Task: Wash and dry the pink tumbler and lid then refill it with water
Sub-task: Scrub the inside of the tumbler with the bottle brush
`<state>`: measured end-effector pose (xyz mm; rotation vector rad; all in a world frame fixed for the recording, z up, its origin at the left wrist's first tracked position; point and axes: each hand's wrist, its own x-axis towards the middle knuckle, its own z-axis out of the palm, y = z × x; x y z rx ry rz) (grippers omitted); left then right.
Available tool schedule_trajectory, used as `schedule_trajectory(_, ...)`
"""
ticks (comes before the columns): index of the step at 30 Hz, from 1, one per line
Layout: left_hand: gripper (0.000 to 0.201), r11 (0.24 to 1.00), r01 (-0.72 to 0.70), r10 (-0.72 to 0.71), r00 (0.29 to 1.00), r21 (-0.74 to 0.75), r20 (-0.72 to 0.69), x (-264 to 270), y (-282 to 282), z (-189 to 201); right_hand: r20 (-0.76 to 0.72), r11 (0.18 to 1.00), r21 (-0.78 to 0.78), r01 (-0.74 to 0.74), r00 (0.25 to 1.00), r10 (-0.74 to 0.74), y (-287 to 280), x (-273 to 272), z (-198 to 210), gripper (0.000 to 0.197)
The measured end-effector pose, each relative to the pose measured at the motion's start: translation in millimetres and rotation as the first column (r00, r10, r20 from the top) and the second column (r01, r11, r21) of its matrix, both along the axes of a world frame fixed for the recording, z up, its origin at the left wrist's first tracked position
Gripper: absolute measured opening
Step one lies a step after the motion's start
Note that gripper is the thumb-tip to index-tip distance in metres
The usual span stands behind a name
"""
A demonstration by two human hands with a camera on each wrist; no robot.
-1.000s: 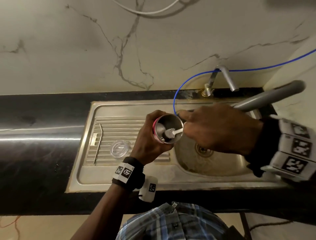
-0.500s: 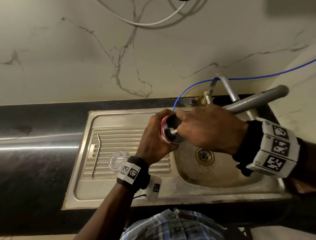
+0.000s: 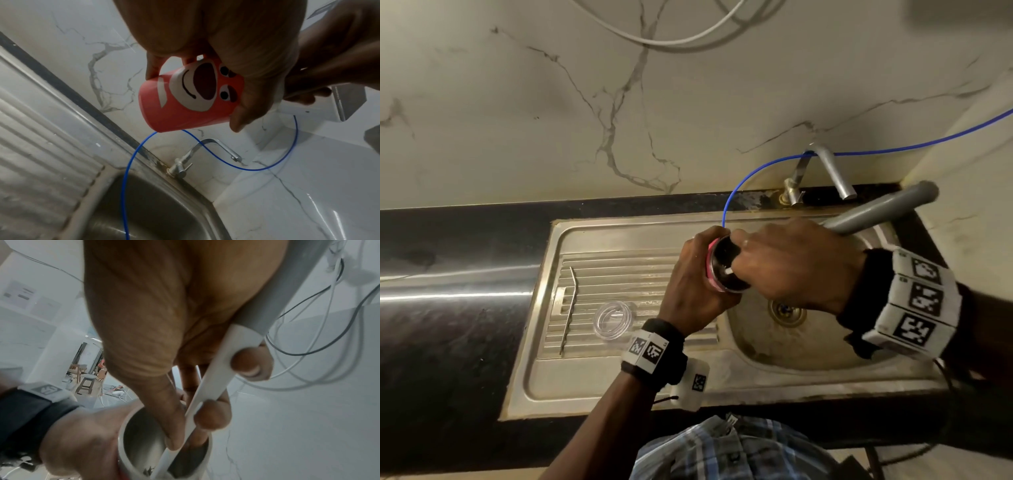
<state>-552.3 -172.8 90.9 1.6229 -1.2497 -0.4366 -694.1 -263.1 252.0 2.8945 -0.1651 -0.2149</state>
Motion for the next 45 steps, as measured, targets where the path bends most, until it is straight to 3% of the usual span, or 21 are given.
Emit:
schedule_trajectory(4, 0.096, 0.997, -0.070, 0.070, 0.997, -0.018, 0.013, 12, 6, -12, 0.120, 0.997, 0.061, -0.048, 0.992, 0.040, 0, -12, 11, 0.031)
schedule_trajectory(7, 0.095, 0.996, -0.084, 0.084, 0.996, -0.008, 0.024, 13, 7, -16, -0.043, 0.999, 0.033, -0.042, 0.998, 0.043, 14, -13, 27, 0.017)
schedule_trajectory(8, 0.095, 0.996, -0.084, 0.085, 0.996, -0.013, 0.024, 11, 6, -15, -0.072, 0.999, 0.003, -0.049, 0.996, 0.049, 17, -13, 22, 0.022)
schedule_trajectory(10, 0.092, 0.996, -0.087, 0.087, 0.996, -0.038, 0.006, 5, 1, -9, -0.052, 0.997, 0.007, 0.074, 0.996, -0.073, 25, -8, 21, 0.035)
schedule_trajectory(11, 0.088, 0.995, -0.083, 0.083, 0.997, -0.059, -0.008, 1, -1, -4, -0.078, 0.992, 0.010, 0.125, 0.989, -0.124, 28, -4, 24, 0.033)
schedule_trajectory(13, 0.083, 0.992, -0.072, 0.069, 0.997, -0.098, -0.040, -5, -5, 6, 0.003, 0.993, 0.008, 0.115, 0.993, -0.115, 23, 0, 14, 0.019)
schedule_trajectory(18, 0.096, 0.991, -0.113, 0.112, 0.994, -0.072, -0.022, 9, -8, -2, -0.025, 0.993, 0.095, 0.067, 0.998, -0.065, 6, -2, 12, 0.004)
schedule_trajectory(20, 0.096, 0.990, -0.139, 0.139, 0.990, -0.036, 0.004, 20, -3, -15, 0.031, 0.994, 0.105, 0.034, 0.999, -0.037, 8, -3, 26, 0.010)
schedule_trajectory(22, 0.097, 0.987, -0.157, 0.158, 0.987, -0.015, 0.011, 24, 1, -23, -0.018, 0.999, 0.049, -0.016, 1.000, 0.017, 14, -2, 34, 0.017)
schedule_trajectory(25, 0.091, 0.990, -0.133, 0.134, 0.991, -0.047, 0.011, 15, 2, -20, -0.044, 0.995, 0.088, 0.046, 0.998, -0.042, 24, 0, 32, 0.039)
schedule_trajectory(27, 0.081, 0.990, -0.114, 0.114, 0.993, -0.082, 0.003, 4, -1, -9, 0.011, 0.996, 0.048, 0.081, 0.997, -0.082, 27, 5, 28, 0.029)
schedule_trajectory(31, 0.081, 0.990, -0.111, 0.109, 0.994, -0.085, -0.029, -4, -3, 2, -0.081, 0.988, 0.016, 0.151, 0.986, -0.149, 28, 16, 10, 0.007)
schedule_trajectory(37, 0.095, 0.992, -0.128, 0.129, 0.992, -0.019, 0.014, 13, -1, -20, 0.125, 0.993, 0.107, 0.043, 0.991, -0.057, 20, 0, 14, 0.016)
schedule_trajectory(40, 0.090, 0.994, -0.113, 0.113, 0.994, 0.006, 0.006, 13, 1, -24, -0.044, 0.996, 0.047, 0.077, 0.996, -0.075, 29, -2, 33, 0.032)
schedule_trajectory(42, 0.085, 0.995, -0.100, 0.100, 0.995, -0.004, -0.002, 8, -1, -19, -0.098, 0.996, 0.034, 0.080, 0.992, -0.077, 27, -3, 25, 0.023)
schedule_trajectory(45, 0.077, 0.994, -0.101, 0.100, 0.995, -0.037, -0.029, -2, -8, 1, -0.123, 0.977, 0.004, 0.211, 0.970, -0.209, 37, 5, 33, 0.020)
